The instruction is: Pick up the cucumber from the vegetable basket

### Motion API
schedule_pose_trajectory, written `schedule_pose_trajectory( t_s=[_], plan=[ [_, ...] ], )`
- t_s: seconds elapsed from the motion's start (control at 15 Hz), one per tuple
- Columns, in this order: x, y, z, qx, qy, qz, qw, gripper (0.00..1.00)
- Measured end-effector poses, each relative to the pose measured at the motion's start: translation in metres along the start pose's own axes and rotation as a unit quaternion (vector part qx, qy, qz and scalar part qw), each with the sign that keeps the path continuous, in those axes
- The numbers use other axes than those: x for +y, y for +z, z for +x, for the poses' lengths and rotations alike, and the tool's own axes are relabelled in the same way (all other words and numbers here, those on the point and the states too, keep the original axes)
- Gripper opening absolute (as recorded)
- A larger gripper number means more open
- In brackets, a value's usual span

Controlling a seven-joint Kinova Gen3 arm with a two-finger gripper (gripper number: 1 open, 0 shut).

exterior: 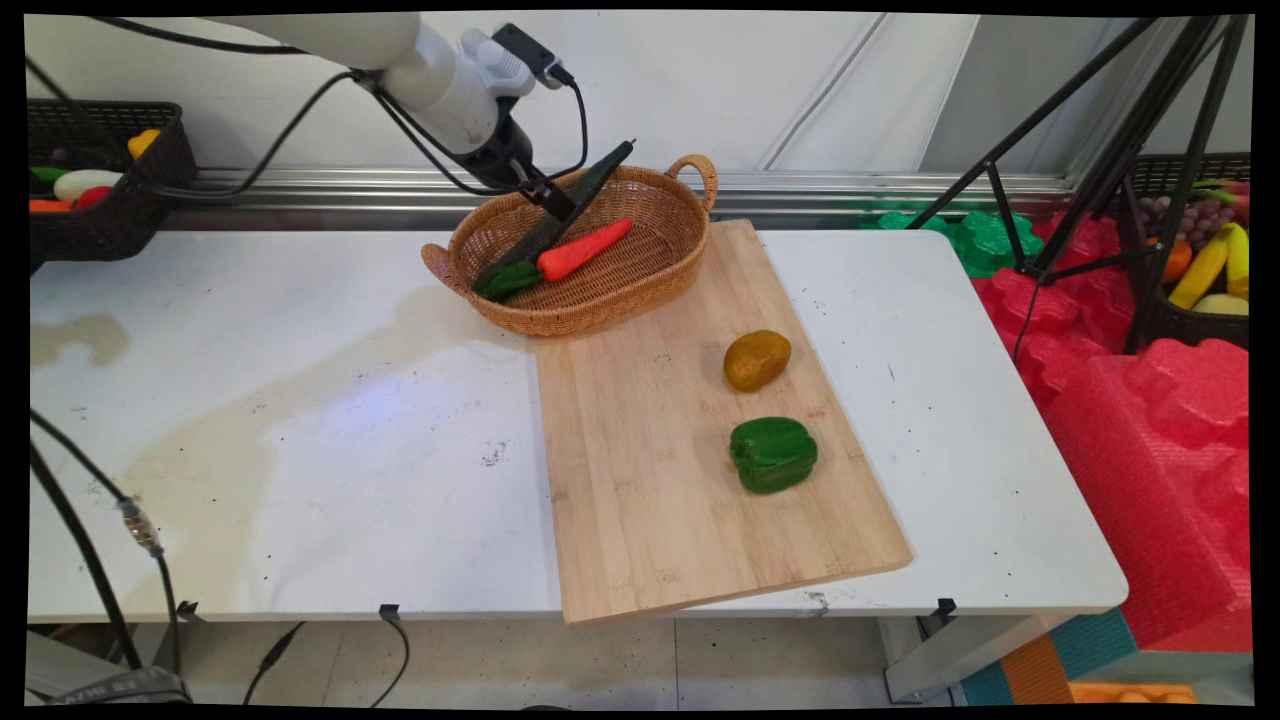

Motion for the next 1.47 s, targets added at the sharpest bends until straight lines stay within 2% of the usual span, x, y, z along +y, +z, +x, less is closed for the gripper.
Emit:
schedule_pose_trajectory(
  t_s=[0.6, 1.13, 1.2, 1.47],
  plan=[
    [-0.007, 0.062, 0.005, -0.030, -0.018, 0.003, 0.9994, 1.00],
    [-0.004, 0.085, 0.001, -0.039, -0.042, 0.001, 0.9984, 1.00],
    [-0.003, 0.085, -0.001, -0.038, -0.047, 0.001, 0.9982, 0.00],
    [0.002, 0.083, -0.002, -0.034, -0.056, 0.000, 0.9979, 0.00]
  ],
)
